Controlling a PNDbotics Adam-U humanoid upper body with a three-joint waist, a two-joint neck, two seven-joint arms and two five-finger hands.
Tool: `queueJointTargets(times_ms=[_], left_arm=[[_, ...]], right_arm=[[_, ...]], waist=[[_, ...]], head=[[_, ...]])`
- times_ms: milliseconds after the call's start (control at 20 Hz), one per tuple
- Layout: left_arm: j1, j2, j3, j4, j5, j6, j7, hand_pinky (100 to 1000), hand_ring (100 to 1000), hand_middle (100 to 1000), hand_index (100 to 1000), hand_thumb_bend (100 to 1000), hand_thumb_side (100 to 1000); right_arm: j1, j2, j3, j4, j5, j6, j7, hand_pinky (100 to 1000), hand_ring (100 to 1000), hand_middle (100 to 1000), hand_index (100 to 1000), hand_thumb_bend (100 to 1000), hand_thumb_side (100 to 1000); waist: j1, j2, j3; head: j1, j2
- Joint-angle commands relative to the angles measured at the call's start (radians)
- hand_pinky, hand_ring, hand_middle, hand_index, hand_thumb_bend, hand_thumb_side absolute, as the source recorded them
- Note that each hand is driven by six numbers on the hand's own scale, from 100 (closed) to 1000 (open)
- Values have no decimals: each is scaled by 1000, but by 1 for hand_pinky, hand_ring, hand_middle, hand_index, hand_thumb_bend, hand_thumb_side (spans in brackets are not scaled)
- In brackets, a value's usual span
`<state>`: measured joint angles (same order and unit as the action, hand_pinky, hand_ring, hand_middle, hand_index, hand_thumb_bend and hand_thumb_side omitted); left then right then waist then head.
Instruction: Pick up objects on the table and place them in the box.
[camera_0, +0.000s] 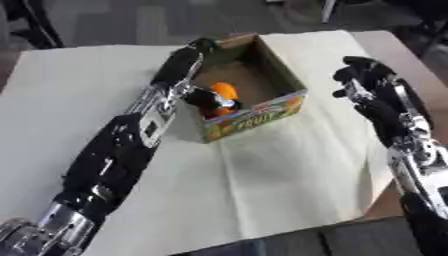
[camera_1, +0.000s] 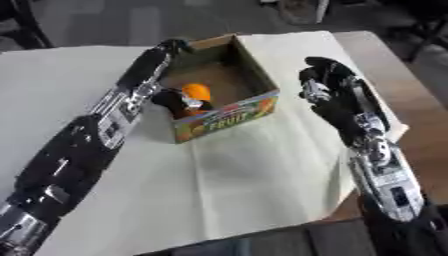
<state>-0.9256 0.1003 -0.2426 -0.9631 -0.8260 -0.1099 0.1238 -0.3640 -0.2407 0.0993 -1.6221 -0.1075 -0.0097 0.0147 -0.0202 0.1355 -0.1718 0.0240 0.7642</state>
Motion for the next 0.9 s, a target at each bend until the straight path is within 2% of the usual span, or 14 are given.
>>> queueJointTargets(times_ms=[50, 250, 350, 750, 850, 900], left_arm=[[-4, 37, 9, -105, 56, 5, 11, 795, 781, 791, 830, 822, 430], [50, 74, 29, -216, 124, 36, -20, 762, 737, 741, 783, 661, 452], [86, 85, 40, -270, 158, 52, -41, 756, 727, 729, 772, 616, 472], [246, 117, 86, -469, 284, 154, -84, 750, 719, 721, 767, 550, 513], [276, 132, 88, -511, 317, 173, -85, 750, 720, 721, 767, 466, 519], [289, 138, 90, -529, 334, 181, -82, 750, 720, 721, 767, 463, 518]], right_arm=[[-9, -11, -10, -12, -2, -3, -2, 624, 769, 636, 800, 100, 348], [-3, -15, -16, -11, -1, -4, -7, 624, 769, 636, 800, 100, 349], [0, -17, -19, -11, -1, -4, -10, 624, 769, 636, 800, 100, 349], [4, -21, -27, -12, 0, -6, -18, 624, 769, 636, 800, 100, 348], [6, -23, -30, -11, 0, -6, -21, 624, 768, 636, 800, 100, 349], [7, -24, -31, -11, 0, -6, -22, 624, 768, 636, 800, 100, 349]], waist=[[-1, -17, 9], [0, -20, 38], [-1, -20, 55], [-1, -21, 92], [0, -21, 95], [0, -21, 97]], head=[[-4, 6], [-17, 6], [-23, 6], [-40, 6], [-43, 6], [-44, 6]])
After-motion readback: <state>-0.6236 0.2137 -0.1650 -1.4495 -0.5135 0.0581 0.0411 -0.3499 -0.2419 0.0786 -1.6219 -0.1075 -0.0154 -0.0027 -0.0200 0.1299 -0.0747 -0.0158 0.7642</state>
